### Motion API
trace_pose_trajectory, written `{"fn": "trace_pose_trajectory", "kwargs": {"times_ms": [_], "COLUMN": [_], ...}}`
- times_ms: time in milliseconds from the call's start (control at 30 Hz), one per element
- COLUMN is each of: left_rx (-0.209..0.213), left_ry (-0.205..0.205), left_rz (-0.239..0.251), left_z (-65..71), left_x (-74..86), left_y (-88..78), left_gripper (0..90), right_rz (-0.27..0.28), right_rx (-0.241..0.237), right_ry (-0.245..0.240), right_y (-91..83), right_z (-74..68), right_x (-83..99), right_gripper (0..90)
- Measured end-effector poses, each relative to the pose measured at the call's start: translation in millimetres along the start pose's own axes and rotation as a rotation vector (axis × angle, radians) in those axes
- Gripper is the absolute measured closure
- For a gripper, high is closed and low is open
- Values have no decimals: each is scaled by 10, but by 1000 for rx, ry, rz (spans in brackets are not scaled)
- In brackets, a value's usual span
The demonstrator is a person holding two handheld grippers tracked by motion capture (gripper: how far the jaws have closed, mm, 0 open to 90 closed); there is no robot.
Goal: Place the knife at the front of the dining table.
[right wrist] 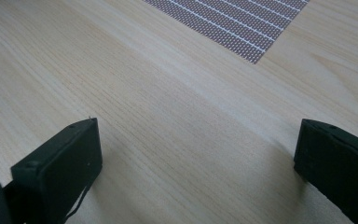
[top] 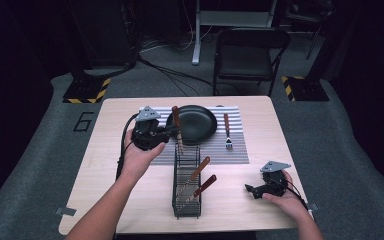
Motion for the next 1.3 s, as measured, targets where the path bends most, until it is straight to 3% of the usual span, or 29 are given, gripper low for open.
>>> {"fn": "trace_pose_trajectory", "kwargs": {"times_ms": [400, 767, 1000, 1300], "left_rx": [-18, -49, -87, -138], "left_ry": [3, -13, -37, -81], "left_rz": [18, 41, 40, 24], "left_z": [-52, -219, -374, -613], "left_x": [-154, -207, -128, 108], "left_y": [-151, -317, -331, -250], "left_gripper": [808, 808, 809, 808], "right_rz": [0, -1, -1, 0], "right_rx": [0, 0, 0, 0], "right_ry": [0, 0, 0, 0], "right_y": [0, 0, 0, 0], "right_z": [0, 0, 0, 0], "right_x": [0, 0, 0, 0], "right_gripper": [1, 1, 1, 1]}}
Point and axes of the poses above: each handheld gripper's, and its own axes: y roughly forward along the jaws, x roughly out of its underside, z roughly to its right, the point moved 2 cm from there along y, roughly forward along the jaws, and after that the axes turned 6 degrees about z, right-handed, at the moved point
